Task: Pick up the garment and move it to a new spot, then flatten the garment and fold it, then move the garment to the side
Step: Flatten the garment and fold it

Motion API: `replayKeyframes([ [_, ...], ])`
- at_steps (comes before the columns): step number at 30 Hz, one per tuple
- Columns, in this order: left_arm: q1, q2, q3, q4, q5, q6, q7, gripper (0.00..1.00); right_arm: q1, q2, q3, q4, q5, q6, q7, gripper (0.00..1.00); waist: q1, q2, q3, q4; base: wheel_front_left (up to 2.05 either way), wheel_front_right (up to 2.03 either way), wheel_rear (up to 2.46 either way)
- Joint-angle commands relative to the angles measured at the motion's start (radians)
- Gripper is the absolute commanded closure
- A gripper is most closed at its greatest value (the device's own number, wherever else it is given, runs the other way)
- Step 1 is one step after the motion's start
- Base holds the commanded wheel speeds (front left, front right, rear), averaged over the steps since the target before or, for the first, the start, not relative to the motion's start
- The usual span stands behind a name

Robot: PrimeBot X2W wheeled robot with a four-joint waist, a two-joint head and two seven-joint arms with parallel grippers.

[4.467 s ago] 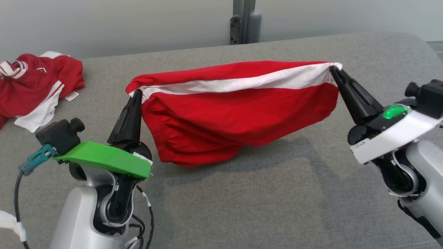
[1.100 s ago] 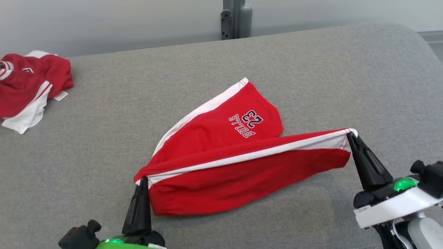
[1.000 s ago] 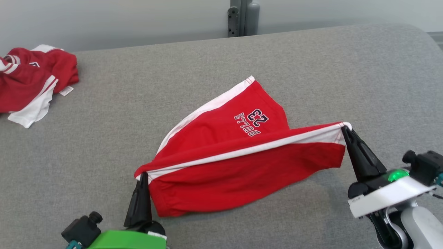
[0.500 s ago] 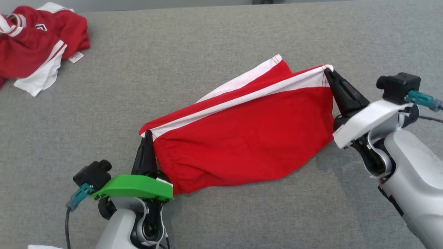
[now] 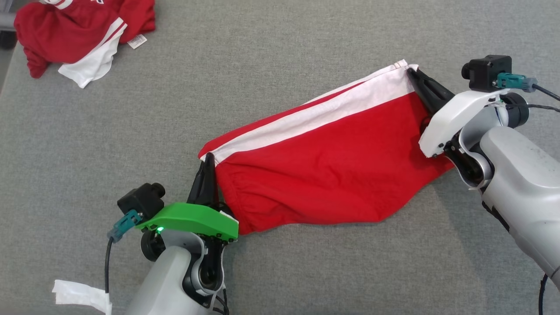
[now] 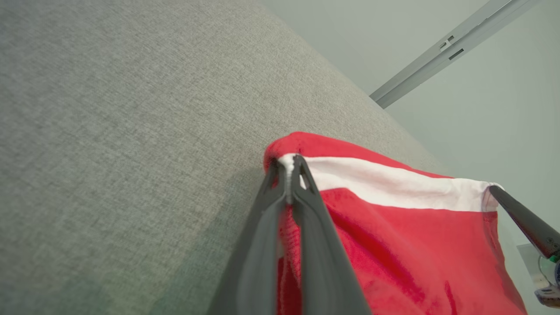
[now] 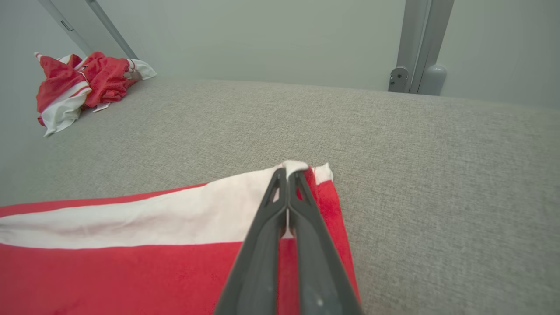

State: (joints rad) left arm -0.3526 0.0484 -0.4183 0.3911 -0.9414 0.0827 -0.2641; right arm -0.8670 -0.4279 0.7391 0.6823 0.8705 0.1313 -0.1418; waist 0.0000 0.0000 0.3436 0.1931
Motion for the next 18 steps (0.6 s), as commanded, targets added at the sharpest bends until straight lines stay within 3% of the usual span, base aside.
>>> replayKeyframes([
  [1,-0.020,0.004,-0.008,0.005,-0.011,0.007,0.000,1.00,-0.020,-0.006,0.018,0.019,0.015,-0.001,-0.012,1.00,0.0000,0.0000,0.010,0.013,0.00,0.00,0.00],
  [8,-0.034,0.004,-0.044,0.004,-0.005,0.020,0.000,1.00,-0.088,-0.004,0.120,0.128,0.069,-0.001,-0.047,1.00,0.0000,0.0000,0.013,0.033,0.00,0.00,0.00],
  [9,-0.034,0.004,-0.046,0.001,0.004,0.022,0.000,1.00,-0.091,0.000,0.132,0.136,0.076,-0.001,-0.049,0.94,0.0000,0.0000,0.013,0.036,0.00,0.00,0.00],
  [10,-0.033,0.004,-0.045,-0.005,0.013,0.026,0.000,1.00,-0.098,0.000,0.145,0.144,0.078,-0.001,-0.056,0.65,0.0000,0.0000,0.012,0.038,0.00,0.00,0.00],
  [11,-0.032,0.004,-0.044,-0.011,0.032,0.033,0.000,0.64,-0.105,0.001,0.158,0.147,0.082,-0.001,-0.065,0.20,0.0000,0.0000,0.011,0.039,0.00,0.00,0.00],
  [12,-0.029,0.004,-0.042,-0.015,0.062,0.041,0.000,0.02,-0.110,0.000,0.169,0.153,0.086,-0.001,-0.075,0.00,0.0000,0.0000,0.009,0.041,0.00,0.00,0.00],
  [18,0.021,0.005,-0.012,-0.073,0.204,0.053,0.000,0.00,-0.135,-0.006,0.196,0.187,0.103,-0.001,-0.115,0.00,0.0000,0.0000,-0.003,0.041,0.00,0.00,0.00],
])
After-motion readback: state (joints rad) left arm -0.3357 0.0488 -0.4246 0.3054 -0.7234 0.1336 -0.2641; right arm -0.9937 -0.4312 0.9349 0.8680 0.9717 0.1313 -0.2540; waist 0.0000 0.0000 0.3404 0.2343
